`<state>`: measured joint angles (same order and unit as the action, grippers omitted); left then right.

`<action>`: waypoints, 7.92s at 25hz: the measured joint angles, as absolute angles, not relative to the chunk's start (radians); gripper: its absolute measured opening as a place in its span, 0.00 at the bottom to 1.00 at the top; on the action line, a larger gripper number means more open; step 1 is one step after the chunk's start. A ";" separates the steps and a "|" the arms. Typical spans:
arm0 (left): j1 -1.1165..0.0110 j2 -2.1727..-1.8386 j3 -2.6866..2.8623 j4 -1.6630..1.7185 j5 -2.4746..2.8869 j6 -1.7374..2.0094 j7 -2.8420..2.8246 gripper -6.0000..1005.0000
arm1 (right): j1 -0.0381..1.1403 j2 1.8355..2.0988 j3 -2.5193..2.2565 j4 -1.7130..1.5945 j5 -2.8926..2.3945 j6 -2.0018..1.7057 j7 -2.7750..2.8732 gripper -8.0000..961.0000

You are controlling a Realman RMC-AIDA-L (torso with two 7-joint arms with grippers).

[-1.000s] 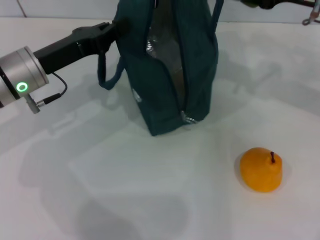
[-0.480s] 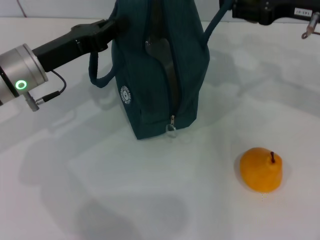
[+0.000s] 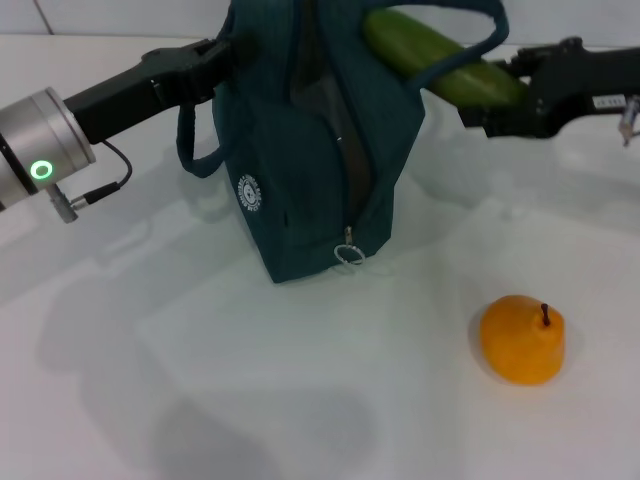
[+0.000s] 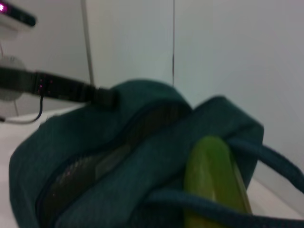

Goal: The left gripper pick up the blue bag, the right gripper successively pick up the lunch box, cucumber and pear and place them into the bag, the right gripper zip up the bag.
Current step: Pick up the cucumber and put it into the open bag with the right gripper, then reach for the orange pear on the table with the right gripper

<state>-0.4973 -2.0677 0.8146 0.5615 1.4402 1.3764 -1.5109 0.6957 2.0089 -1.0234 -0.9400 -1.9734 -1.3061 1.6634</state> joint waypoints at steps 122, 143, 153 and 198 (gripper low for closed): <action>-0.468 -2.069 0.816 0.557 1.393 1.577 -1.367 0.05 | 0.834 2.027 -1.668 -0.432 -0.772 -1.012 1.077 0.66; -0.471 -2.068 0.816 0.557 1.393 1.563 -1.367 0.05 | 0.831 2.028 -1.733 -0.529 -0.786 -0.877 1.035 0.67; -0.470 -2.068 0.816 0.557 1.389 1.563 -1.367 0.05 | 0.822 2.024 -1.733 -0.532 -0.785 -0.878 1.035 0.90; -0.488 -2.086 0.761 0.423 1.277 1.486 -1.215 0.05 | 0.350 1.998 -0.835 -0.583 -1.777 -1.744 0.931 0.89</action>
